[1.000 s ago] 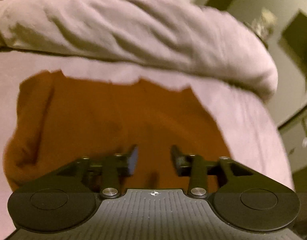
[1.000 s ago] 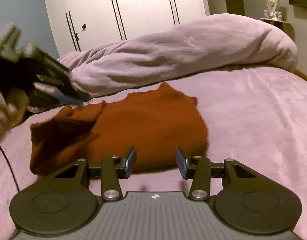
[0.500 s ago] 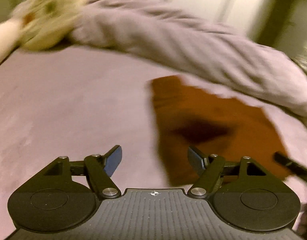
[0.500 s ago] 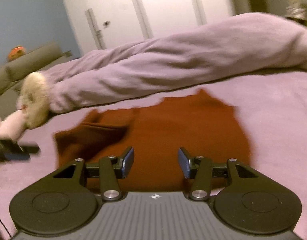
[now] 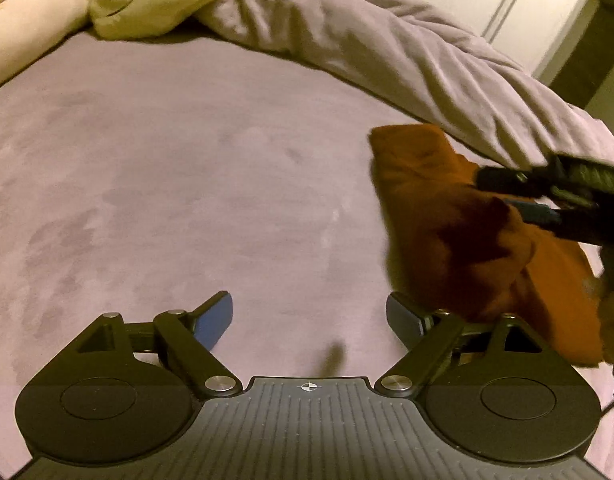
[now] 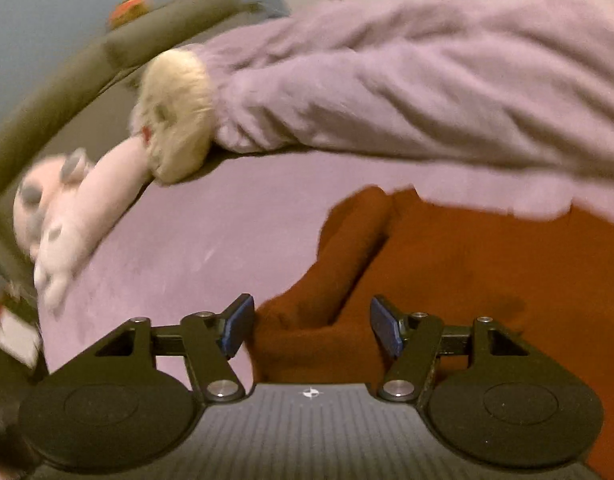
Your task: Fold small clothes
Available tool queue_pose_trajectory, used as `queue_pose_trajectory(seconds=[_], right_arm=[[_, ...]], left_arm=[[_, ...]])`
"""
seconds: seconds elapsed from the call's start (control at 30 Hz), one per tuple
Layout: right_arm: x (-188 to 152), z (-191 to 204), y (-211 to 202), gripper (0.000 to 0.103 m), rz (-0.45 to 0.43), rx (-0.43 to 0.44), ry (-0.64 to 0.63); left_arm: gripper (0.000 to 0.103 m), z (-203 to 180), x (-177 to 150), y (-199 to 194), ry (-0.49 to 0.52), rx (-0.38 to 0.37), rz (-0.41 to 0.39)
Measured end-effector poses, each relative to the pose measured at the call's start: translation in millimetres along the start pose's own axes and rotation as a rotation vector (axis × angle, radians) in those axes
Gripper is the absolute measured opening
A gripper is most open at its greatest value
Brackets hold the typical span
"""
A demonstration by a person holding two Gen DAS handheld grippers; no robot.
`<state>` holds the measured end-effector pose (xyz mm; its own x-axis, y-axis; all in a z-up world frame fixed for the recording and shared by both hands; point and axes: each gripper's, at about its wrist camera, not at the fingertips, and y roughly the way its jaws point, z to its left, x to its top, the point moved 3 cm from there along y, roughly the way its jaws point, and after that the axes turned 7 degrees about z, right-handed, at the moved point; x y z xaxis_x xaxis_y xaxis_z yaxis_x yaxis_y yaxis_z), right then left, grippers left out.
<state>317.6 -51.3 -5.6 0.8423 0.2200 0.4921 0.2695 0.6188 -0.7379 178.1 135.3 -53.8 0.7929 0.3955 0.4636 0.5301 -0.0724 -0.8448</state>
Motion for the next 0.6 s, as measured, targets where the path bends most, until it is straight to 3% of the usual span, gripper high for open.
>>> queue_pose_trajectory(seconds=[0.13, 0.23, 0.37, 0.4, 0.47, 0.6], right_arm=[[2, -13, -2, 0.064, 0.002, 0.087, 0.108], [4, -5, 2, 0.064, 0.020, 0.053, 0.084], [12, 0, 37, 0.062, 0.114, 0.005, 0.091], [12, -1, 46, 0.059, 0.141, -0.005, 0.097], [8, 1, 56, 0.018, 0.149, -0.011, 0.068], [-5, 1, 34, 0.012, 0.046, -0.055, 0.013]], left_arm=[[0.093, -14, 1, 6, 0.055, -0.006, -0.002], [0.093, -18, 0, 15, 0.049, 0.011, 0.011], [0.093, -19, -4, 18, 0.035, -0.005, 0.033], [0.093, -19, -4, 18, 0.039, -0.003, 0.035], [0.093, -18, -3, 18, 0.049, 0.002, 0.037], [0.093, -22, 7, 14, 0.064, -0.008, 0.010]])
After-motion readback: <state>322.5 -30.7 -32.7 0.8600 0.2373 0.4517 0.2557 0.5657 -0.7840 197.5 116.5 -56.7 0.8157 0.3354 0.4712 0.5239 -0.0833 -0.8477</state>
